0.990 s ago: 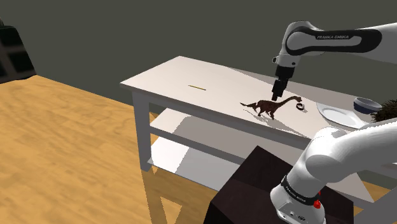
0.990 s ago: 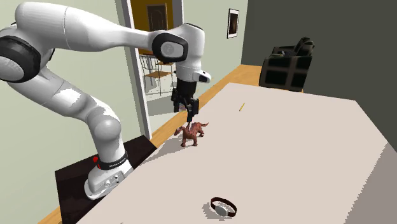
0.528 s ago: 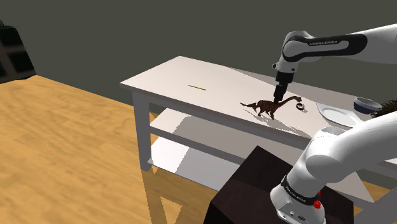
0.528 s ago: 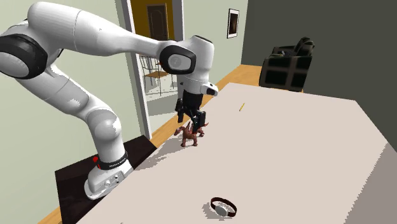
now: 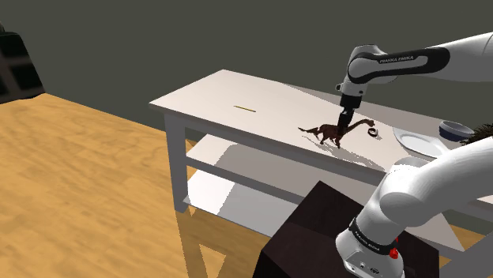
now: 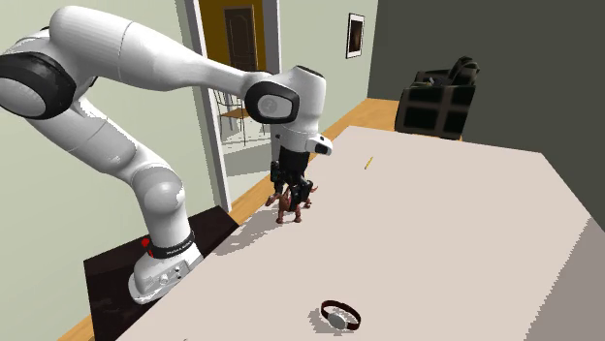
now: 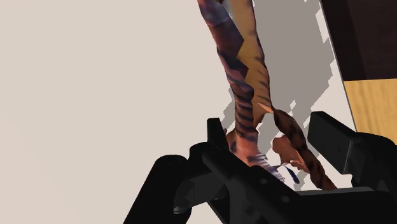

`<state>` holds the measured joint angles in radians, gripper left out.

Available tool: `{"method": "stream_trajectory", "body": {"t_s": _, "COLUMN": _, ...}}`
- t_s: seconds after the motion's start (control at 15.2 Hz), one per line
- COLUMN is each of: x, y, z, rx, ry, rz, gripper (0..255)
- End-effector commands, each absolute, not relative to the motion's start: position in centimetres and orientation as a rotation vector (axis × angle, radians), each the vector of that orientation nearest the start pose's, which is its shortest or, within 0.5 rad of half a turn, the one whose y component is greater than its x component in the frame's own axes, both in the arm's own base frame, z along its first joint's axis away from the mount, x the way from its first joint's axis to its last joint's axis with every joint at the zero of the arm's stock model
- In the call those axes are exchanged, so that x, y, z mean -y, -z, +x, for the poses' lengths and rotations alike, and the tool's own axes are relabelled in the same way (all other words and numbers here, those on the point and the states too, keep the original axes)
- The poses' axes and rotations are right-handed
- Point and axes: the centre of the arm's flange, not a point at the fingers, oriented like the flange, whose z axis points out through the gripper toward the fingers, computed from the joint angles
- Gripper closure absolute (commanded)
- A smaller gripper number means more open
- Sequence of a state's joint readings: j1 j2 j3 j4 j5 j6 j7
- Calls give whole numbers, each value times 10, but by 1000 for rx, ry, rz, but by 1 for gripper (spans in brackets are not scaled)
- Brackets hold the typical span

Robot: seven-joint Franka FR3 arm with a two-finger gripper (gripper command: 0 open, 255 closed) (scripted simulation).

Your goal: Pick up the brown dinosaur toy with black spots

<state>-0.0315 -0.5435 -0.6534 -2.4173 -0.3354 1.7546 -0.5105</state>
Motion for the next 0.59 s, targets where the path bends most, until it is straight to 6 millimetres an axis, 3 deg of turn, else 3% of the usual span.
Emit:
{"method": "stream_trajectory", "body": {"t_s": 0.0, "x": 279, "y": -445, "z": 279, "rx": 43, "ry": -254, "rz": -3030, "gripper": 255}}
{"method": "stream_trajectory", "body": {"t_s": 0.4, "x": 279, "y": -445, "z": 278, "rx": 43, "ry": -254, "rz": -3030, "gripper": 255}}
{"method": "stream_trajectory", "body": {"t_s": 0.53, "x": 279, "y": -455, "z": 278, "rx": 43, "ry": -254, "rz": -3030, "gripper": 255}}
